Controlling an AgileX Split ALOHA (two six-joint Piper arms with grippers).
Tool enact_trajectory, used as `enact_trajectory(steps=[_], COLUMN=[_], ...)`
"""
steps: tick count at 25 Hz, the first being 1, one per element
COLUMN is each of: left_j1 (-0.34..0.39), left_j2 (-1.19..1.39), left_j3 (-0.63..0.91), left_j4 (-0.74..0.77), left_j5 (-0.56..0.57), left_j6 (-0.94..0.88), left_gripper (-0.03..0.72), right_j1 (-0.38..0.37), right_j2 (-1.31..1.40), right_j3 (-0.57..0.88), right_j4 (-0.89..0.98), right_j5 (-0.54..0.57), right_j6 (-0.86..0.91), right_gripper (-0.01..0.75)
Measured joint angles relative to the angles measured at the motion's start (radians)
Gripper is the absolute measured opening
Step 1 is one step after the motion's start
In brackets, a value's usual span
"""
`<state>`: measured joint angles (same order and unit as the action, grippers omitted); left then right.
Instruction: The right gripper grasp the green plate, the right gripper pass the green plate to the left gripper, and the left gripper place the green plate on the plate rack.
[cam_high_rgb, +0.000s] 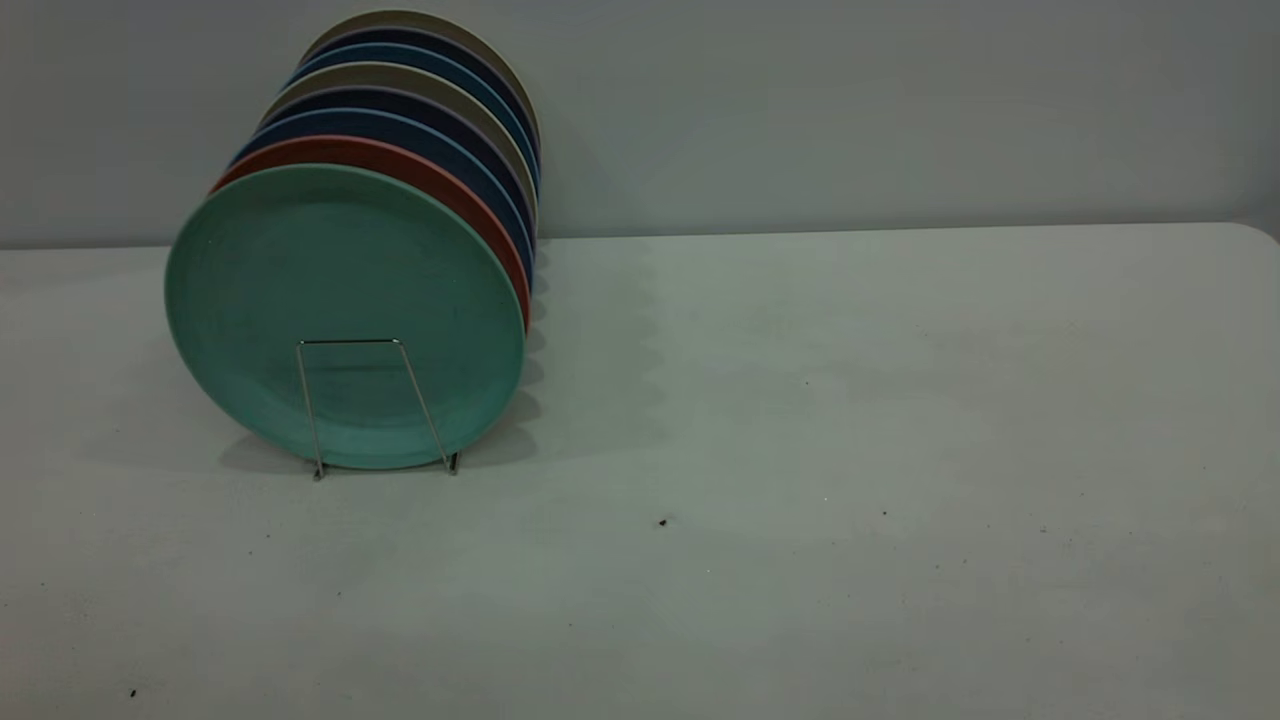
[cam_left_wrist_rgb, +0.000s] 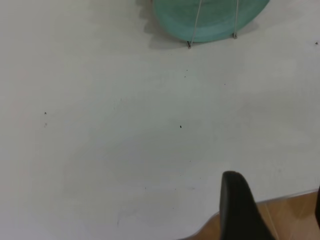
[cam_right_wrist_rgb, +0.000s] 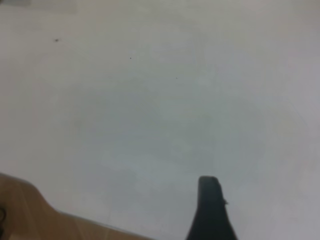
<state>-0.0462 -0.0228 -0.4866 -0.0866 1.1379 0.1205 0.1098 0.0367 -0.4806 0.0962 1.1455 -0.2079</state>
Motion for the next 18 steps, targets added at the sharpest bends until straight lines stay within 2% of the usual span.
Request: enact_trajectory(steps=[18], left_j1=[0.0], left_j2=[0.0], left_j3=[0.0], left_j4=[0.0], left_j5=[0.0], left_j6=[0.0], left_gripper=[0.392], right_j1=[-0.018], right_j2=[-0.055], right_j3=[0.0], right_j4=[0.004], right_j5=[-0.001], right_j6=[0.003], right_gripper=[0.569])
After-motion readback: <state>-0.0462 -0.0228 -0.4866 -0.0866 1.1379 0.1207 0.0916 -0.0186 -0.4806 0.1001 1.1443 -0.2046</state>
